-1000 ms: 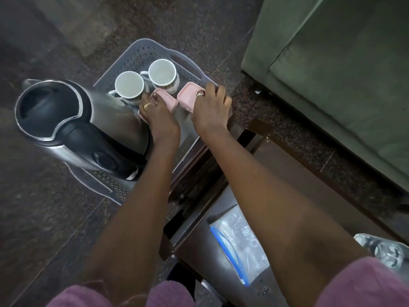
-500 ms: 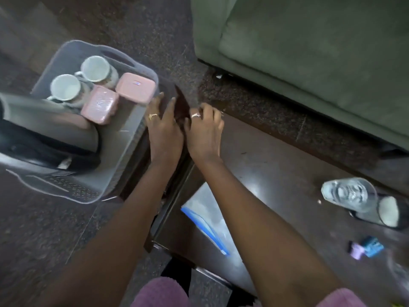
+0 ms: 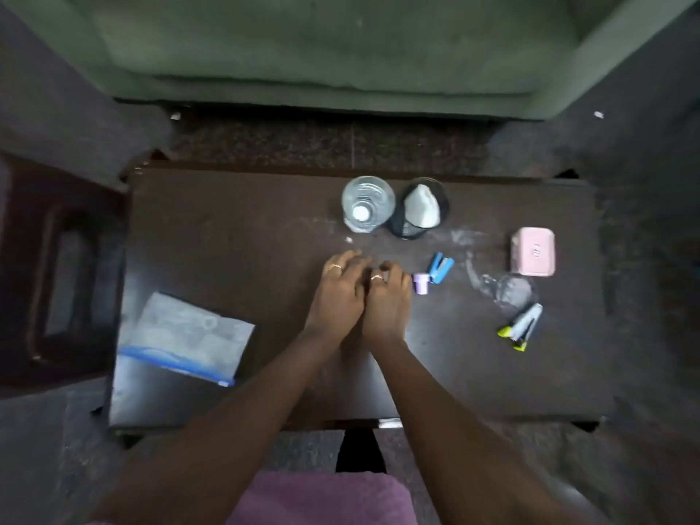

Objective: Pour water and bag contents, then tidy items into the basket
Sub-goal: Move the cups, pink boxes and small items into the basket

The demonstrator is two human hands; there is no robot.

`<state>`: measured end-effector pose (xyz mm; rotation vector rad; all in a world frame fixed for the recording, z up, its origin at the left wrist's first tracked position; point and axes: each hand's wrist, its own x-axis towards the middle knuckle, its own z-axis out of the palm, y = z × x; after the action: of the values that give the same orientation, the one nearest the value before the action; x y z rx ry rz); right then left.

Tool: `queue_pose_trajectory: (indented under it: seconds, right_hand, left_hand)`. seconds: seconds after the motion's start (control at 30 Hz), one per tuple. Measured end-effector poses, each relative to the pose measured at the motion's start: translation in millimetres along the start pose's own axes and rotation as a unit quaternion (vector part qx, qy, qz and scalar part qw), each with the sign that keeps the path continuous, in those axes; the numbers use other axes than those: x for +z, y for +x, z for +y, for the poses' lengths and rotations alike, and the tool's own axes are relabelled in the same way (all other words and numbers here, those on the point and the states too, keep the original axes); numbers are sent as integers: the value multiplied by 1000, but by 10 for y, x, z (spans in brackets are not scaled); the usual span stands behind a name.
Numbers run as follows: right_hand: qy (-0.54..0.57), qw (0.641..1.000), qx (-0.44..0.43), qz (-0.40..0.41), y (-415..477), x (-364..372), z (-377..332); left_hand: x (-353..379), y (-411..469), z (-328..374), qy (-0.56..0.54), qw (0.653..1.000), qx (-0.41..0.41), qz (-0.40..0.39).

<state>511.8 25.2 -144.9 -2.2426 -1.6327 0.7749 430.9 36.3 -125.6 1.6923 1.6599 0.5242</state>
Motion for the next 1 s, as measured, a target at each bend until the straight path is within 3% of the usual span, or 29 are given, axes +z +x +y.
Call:
queue_pose_trajectory:
  seconds: [0.13, 0.23, 0.4, 0.53, 0.7, 1.0]
  right_hand:
    - [-16, 993, 92, 73, 31, -417, 806]
    - [-89, 986, 72, 120, 157, -780, 1267]
    - [-106, 980, 108, 125, 567, -1308, 1919]
    - [-150, 985, 68, 45, 946, -1516, 2216]
    - [-150, 987, 53, -14, 1226, -1490, 2319]
    - [-72, 994, 77, -34, 1306, -1411, 2417]
  left_hand:
    - [615, 19, 440, 13, 998, 49, -32]
    - [1060, 102, 786, 20, 996, 48, -76]
    - [1730, 189, 1226, 93, 979, 32, -179]
    - [2253, 131, 1552, 153, 953, 4, -261]
    - [2517, 144, 1739, 139, 968, -24, -205]
    - [2572, 227, 1554, 172, 957, 33, -232]
